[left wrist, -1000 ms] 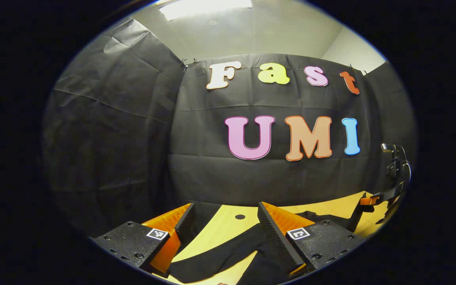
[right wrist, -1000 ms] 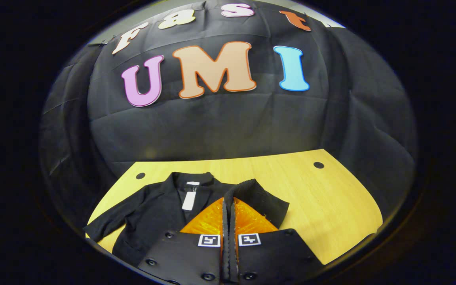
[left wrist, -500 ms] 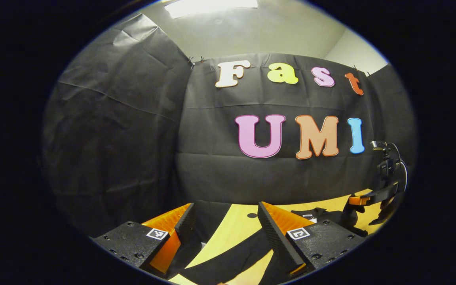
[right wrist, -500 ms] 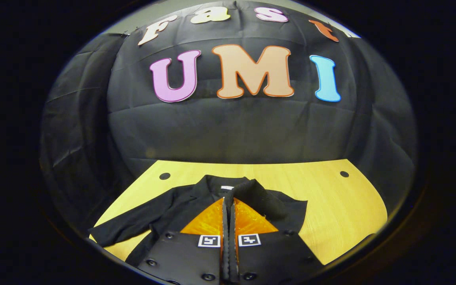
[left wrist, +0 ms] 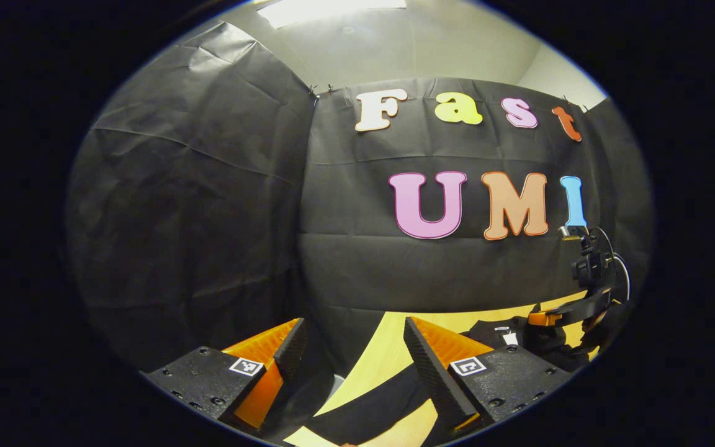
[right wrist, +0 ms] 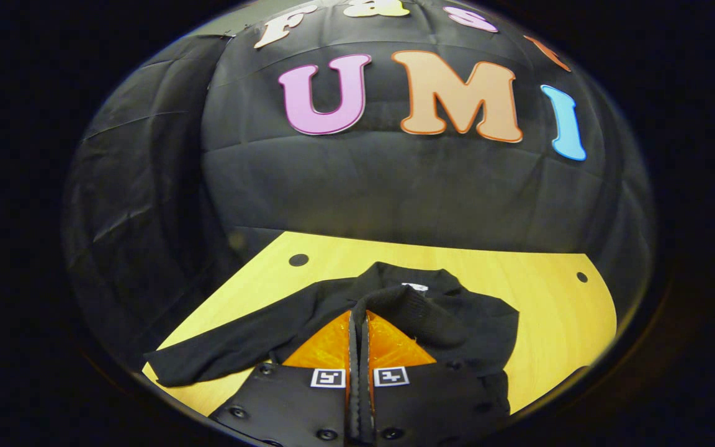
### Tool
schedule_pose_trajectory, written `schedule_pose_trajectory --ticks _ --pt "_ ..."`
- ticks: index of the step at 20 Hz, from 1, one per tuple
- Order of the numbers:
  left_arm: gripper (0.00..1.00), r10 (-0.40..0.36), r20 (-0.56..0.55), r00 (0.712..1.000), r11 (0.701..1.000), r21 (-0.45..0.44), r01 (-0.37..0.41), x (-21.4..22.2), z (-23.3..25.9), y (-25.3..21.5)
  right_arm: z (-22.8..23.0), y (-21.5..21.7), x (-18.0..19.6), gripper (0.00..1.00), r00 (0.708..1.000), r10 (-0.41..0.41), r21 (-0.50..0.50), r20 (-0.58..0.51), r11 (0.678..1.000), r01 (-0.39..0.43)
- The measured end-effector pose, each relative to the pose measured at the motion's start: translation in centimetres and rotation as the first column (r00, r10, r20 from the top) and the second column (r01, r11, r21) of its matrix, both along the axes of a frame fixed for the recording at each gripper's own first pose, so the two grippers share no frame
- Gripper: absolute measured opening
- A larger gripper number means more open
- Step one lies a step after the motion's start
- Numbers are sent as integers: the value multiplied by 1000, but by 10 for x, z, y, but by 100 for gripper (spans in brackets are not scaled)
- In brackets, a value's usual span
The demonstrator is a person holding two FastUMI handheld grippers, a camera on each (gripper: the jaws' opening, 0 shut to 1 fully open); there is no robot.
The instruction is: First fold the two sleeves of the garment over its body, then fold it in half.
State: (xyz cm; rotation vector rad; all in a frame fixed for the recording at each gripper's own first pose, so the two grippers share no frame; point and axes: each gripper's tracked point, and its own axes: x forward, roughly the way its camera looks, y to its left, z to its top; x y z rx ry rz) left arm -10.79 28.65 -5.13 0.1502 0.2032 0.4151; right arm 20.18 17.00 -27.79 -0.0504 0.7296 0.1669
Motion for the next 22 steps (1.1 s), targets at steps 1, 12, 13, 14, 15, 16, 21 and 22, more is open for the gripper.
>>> schedule_pose_trajectory --ticks 1,12,13,14,15,16,21,22 --pt "92 3 -2 1000 1000 2 -3 -4 0 3 -3 6 1 2 1000 12 -1 -7 1000 -12" --pt "93 19 -54 998 999 -31 -20 -18 -21 17 7 76 20 29 991 111 53 72 992 -115" --pt "93 17 -63 998 999 -40 -20 -17 -26 18 16 73 24 53 986 106 36 128 993 -112" --pt "93 17 -71 997 998 -52 -21 -17 -32 20 31 71 25 76 978 107 13 180 994 -111" --pt "93 18 -83 996 997 -69 -24 -18 -39 23 44 70 26 100 968 118 -10 223 993 -119" --pt "92 17 -98 995 996 -88 -26 -17 -47 24 54 69 26 99 956 133 -34 261 991 -128" --pt "93 24 -192 981 982 -180 -60 -16 -101 36 84 54 15 100 934 141 -102 328 988 -114" --pt "93 27 -209 978 979 -193 -68 -15 -112 39 89 50 14 100 933 133 -109 334 989 -102"
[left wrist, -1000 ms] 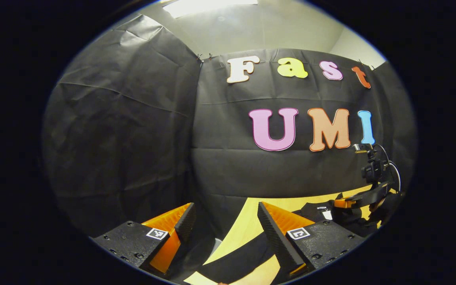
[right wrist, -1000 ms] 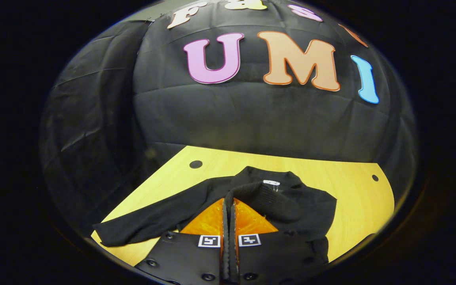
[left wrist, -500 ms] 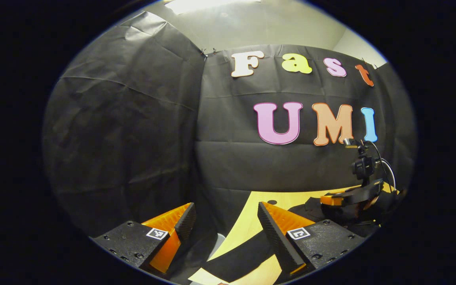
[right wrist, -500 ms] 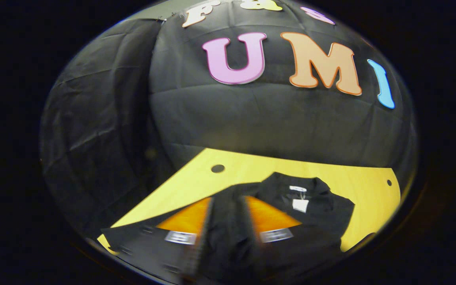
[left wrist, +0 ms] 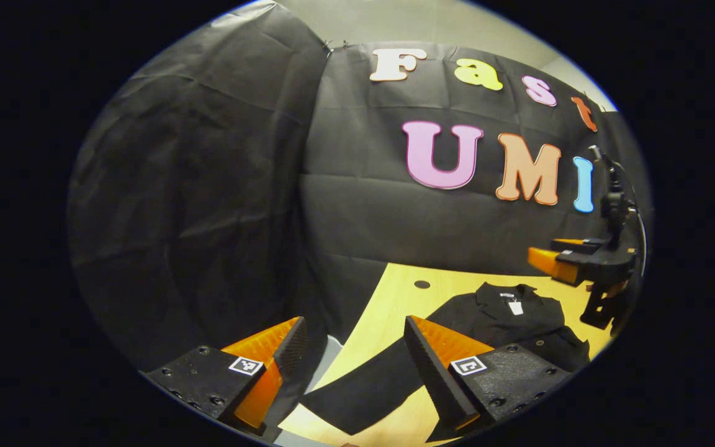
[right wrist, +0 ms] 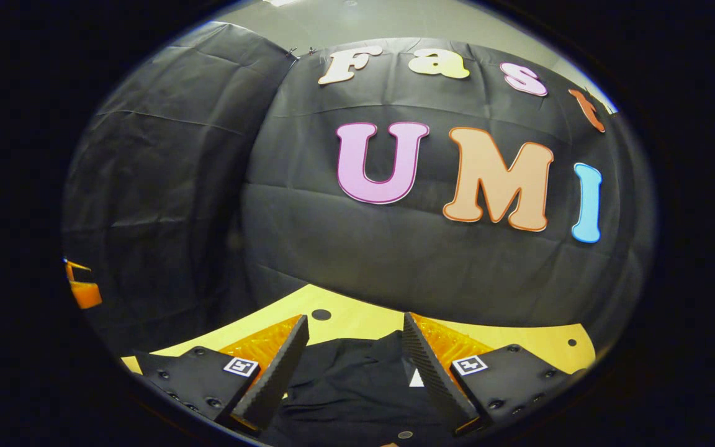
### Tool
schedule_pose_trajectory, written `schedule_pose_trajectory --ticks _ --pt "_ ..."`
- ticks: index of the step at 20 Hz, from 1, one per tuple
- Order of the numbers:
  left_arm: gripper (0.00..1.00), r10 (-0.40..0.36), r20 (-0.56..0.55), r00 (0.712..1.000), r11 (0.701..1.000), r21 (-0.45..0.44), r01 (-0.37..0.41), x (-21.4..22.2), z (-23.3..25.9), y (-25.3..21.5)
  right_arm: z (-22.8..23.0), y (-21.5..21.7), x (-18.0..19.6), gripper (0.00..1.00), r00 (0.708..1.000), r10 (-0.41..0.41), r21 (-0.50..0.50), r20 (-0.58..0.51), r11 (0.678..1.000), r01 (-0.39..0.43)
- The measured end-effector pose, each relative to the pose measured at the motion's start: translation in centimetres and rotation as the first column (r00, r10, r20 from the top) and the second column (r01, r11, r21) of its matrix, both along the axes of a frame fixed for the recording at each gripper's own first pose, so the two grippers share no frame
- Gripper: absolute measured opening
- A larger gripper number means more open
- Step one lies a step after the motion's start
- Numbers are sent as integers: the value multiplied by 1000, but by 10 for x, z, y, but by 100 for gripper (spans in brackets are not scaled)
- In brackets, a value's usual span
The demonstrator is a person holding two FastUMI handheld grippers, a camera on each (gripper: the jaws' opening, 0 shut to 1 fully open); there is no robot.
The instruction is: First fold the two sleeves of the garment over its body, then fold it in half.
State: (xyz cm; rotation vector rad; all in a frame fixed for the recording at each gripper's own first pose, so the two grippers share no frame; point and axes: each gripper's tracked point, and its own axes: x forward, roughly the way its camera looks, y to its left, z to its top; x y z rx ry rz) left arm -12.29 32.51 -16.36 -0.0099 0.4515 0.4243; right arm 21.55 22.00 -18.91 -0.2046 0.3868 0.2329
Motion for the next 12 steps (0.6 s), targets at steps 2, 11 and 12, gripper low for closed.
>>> schedule_pose_trajectory --ticks 2,11,12 --pt "93 9 -48 999 1000 -19 -10 -2 -24 7 3 -17 -4 100 1000 -29 -8 5 1000 29" --pt "96 17 -289 957 987 -147 -62 -33 -130 10 11 -81 -30 98 988 -153 -23 -10 988 153" --pt "95 21 -311 950 985 -157 -73 -35 -139 10 11 -87 -35 98 987 -161 -26 -12 987 161"
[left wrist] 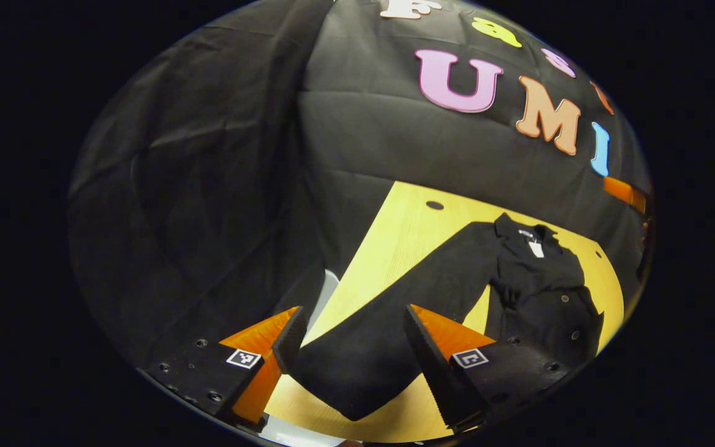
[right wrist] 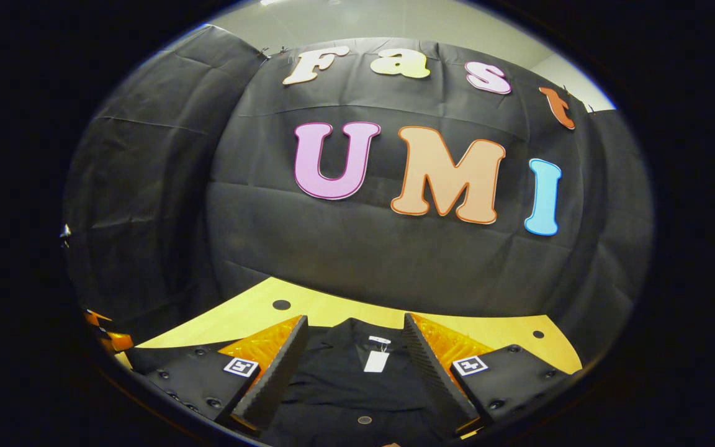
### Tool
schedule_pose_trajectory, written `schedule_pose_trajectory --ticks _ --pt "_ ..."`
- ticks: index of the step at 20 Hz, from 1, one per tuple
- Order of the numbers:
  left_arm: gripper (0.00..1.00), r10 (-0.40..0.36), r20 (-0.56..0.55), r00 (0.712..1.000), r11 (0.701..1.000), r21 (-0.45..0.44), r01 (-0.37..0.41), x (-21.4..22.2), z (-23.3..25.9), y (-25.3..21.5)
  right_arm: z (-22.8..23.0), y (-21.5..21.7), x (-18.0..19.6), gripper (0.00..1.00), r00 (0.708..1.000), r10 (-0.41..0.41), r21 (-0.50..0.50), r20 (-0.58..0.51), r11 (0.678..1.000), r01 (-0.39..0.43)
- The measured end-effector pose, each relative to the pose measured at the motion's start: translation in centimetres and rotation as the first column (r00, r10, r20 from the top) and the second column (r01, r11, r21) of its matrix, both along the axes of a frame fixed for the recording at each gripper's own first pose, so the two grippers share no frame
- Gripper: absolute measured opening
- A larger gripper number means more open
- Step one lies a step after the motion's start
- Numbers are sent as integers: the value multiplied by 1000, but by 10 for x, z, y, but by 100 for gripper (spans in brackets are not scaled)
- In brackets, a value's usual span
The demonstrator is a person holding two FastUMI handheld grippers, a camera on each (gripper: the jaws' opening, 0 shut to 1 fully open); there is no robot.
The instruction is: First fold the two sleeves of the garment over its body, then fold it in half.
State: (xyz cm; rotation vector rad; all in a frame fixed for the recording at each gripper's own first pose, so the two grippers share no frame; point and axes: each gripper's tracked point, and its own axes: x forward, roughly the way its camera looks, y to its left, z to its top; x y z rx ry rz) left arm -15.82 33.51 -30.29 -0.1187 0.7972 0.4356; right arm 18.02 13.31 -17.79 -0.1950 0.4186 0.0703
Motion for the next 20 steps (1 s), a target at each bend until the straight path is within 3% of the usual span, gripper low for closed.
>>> schedule_pose_trajectory --ticks 7,12,14,17,18,20 --pt "95 54 -90 994 998 -38 -58 -20 -44 1 3 -31 -21 98 998 -63 -8 -10 998 63" --pt "96 77 -147 986 994 -65 -87 -30 -63 -12 24 -47 -26 99 995 -95 25 40 995 94" --pt "97 49 -153 987 998 -34 -55 -28 -65 -14 25 -54 -30 95 993 -109 27 37 994 108" --pt "96 19 -177 984 1000 16 -16 -33 -68 -14 25 -62 -38 98 993 -115 9 29 993 115" --pt "91 19 -170 985 1000 16 -16 -34 -64 -13 26 -65 -41 99 993 -111 1 30 994 111" --pt "52 61 -152 987 998 16 -59 -32 -62 -8 26 -71 -47 99 995 -100 -14 29 995 101"
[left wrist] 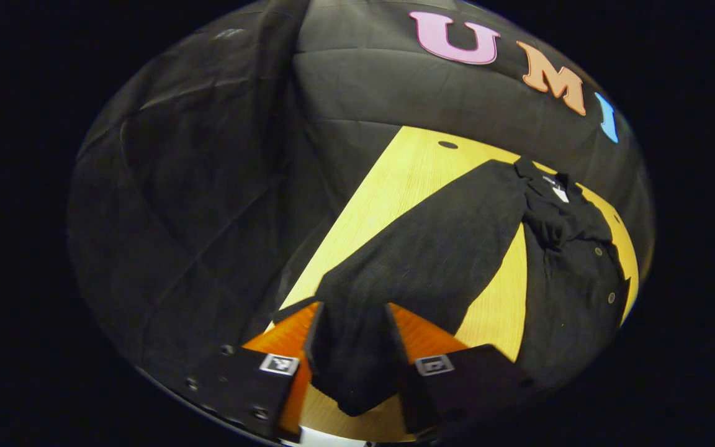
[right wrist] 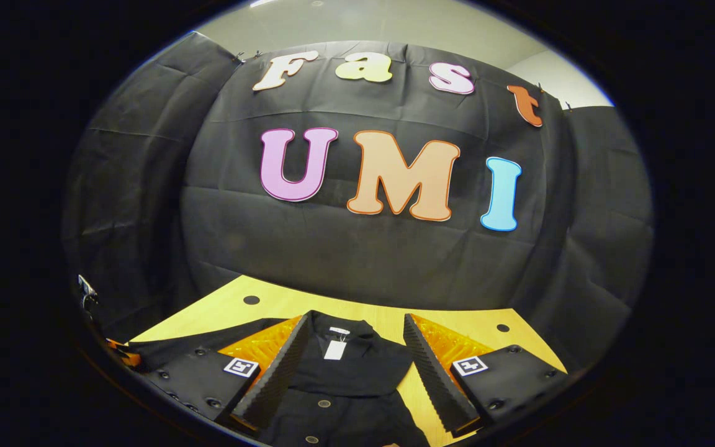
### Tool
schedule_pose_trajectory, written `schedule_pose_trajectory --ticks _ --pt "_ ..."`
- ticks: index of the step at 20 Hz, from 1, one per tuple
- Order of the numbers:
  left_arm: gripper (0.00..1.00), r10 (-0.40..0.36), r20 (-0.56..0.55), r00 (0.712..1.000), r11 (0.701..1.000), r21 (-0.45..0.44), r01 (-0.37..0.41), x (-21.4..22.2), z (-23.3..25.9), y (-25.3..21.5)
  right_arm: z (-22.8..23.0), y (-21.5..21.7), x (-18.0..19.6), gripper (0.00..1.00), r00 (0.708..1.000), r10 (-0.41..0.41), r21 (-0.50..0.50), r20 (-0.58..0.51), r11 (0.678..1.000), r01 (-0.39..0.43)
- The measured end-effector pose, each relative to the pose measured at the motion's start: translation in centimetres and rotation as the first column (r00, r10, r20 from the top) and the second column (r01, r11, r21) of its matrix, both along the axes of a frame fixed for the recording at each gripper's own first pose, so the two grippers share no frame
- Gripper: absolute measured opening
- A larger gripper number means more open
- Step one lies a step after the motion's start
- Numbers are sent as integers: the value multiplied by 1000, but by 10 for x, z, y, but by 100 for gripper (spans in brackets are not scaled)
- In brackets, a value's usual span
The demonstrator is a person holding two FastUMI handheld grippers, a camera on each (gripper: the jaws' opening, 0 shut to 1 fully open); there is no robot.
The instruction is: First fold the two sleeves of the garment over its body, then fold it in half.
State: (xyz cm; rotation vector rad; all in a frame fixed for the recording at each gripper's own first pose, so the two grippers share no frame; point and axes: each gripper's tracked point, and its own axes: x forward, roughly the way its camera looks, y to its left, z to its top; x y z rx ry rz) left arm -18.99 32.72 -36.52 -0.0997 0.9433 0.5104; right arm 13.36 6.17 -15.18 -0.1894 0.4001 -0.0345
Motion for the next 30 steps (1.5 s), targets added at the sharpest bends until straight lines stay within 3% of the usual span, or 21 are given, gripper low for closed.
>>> schedule_pose_trajectory --ticks 2,3,6,8,16,20,23,26,30 --pt "13 51 25 998 999 -13 -51 2 0 0 0 -11 -7 100 1000 6 -6 -2 1000 -6" --pt "1 71 23 997 997 -23 -71 2 1 -1 1 -16 -9 100 1000 8 -4 3 1000 -8" --pt "0 115 6 993 992 -51 -115 7 8 -3 0 -36 -21 100 1000 4 25 -1 1000 -4" --pt "0 116 45 992 993 -14 -116 21 27 1 -1 -51 -30 100 1000 -2 43 -2 999 2" --pt "0 26 170 985 996 82 -40 98 98 -39 -27 -94 -74 100 999 18 139 -28 990 -14" --pt "0 -24 237 971 996 87 3 137 124 -67 -35 -117 -84 100 999 10 174 -34 985 -4" --pt "0 -109 290 951 991 104 82 169 148 -92 -41 -125 -86 98 999 -7 189 -43 982 15" --pt "0 -232 318 919 970 150 193 206 169 -116 -37 -126 -86 98 999 -39 204 -36 978 45" --pt "0 -345 341 874 938 140 316 249 172 -160 -38 -127 -84 98 998 -60 191 -34 979 65"
